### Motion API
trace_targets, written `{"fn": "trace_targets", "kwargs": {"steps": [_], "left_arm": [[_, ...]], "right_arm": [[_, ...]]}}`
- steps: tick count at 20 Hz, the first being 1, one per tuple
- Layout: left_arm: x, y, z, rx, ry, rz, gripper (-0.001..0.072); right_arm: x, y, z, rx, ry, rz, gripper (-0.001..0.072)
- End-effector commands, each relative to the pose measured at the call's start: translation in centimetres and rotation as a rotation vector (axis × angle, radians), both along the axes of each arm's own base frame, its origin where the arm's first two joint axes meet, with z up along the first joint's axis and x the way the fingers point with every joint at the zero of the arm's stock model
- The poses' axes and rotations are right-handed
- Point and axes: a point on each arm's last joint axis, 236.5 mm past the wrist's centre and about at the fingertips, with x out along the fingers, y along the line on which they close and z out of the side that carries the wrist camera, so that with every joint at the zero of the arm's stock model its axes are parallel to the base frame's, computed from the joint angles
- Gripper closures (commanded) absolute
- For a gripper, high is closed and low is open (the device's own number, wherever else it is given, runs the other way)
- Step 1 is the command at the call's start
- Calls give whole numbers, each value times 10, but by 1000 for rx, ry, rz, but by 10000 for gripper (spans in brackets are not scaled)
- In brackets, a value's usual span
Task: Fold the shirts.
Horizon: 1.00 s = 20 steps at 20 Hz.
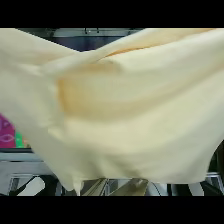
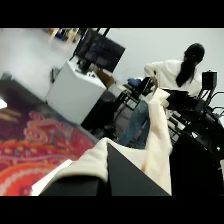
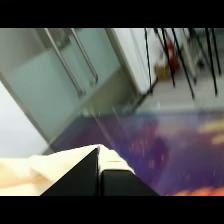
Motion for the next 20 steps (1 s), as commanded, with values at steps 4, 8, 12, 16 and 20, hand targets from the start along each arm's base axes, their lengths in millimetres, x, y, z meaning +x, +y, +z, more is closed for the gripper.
{"fn": "trace_targets", "kwargs": {"steps": [4, 8, 12, 16, 20], "left_arm": [[87, -23, -234, 187, 595, -143, 691], [129, -15, -347, 151, 820, -113, 692], [172, 0, -413, 113, 936, -94, 701], [225, 18, -407, 133, 850, -30, 691], [262, 32, -372, 159, 717, 59, 689]], "right_arm": [[83, 15, -212, 85, 426, 38, 696], [134, 27, -334, 119, 623, 18, 696], [184, 19, -378, 398, 640, 27, 697], [223, -1, -368, 496, 565, 65, 697], [249, -25, -332, 486, 460, 49, 697]]}}
